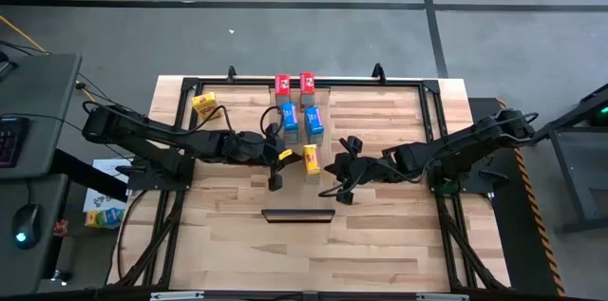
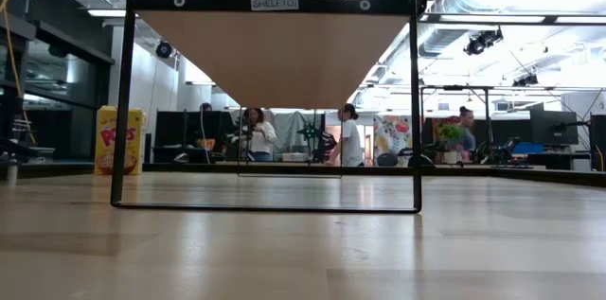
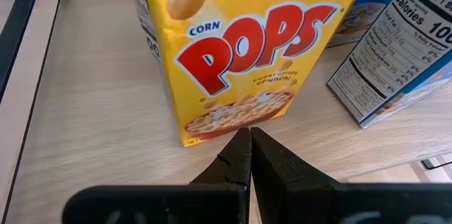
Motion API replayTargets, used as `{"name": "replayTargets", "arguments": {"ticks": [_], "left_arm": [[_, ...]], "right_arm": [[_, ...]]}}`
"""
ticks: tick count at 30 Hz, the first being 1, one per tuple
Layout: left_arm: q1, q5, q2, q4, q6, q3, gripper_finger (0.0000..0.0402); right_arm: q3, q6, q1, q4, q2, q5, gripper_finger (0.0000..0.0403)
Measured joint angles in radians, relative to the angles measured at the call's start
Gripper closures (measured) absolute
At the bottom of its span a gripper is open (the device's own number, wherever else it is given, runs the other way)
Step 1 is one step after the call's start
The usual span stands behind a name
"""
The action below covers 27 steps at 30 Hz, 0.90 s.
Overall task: Stack cereal on shelf
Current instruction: Put the right yellow cereal box on the shelf, then put the yellow cereal box and aligned with the yellow cereal box on the shelf
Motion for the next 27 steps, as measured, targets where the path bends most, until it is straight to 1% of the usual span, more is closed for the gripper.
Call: {"name": "replayTargets", "arguments": {"ticks": [9, 12, 16, 19, 22, 25, 27], "left_arm": [[0.0, 0.0, 0.018, 0.024, 0.002, -0.002, 0.0401], [0.0, 0.001, 0.043, 0.075, 0.003, 0.002, 0.0402], [0.0, -0.005, 0.045, 0.047, 0.025, -0.001, 0.0402], [0.0, -0.038, -0.016, -0.016, 0.021, -0.001, 0.0401], [-0.006, -0.094, -0.12, -0.102, 0.006, 0.0, 0.0401], [-0.033, -0.187, -0.221, -0.159, -0.002, -0.02, 0.0402], [-0.056, -0.254, -0.276, -0.156, 0.005, -0.055, 0.0401]], "right_arm": [[0.0, -0.007, 0.0, 0.008, 0.0, 0.003, 0.0403], [0.0, -0.009, 0.0, 0.01, 0.0, 0.004, 0.0403], [0.0, -0.027, -0.001, 0.008, 0.0, 0.004, 0.0403], [0.0, -0.044, -0.001, -0.016, -0.006, 0.004, 0.0403], [0.0, -0.048, -0.001, -0.058, -0.021, 0.004, 0.0403], [0.0, -0.033, 0.0, -0.119, -0.047, 0.007, 0.0403], [0.0, -0.015, 0.003, -0.193, -0.071, 0.012, 0.0403]]}}
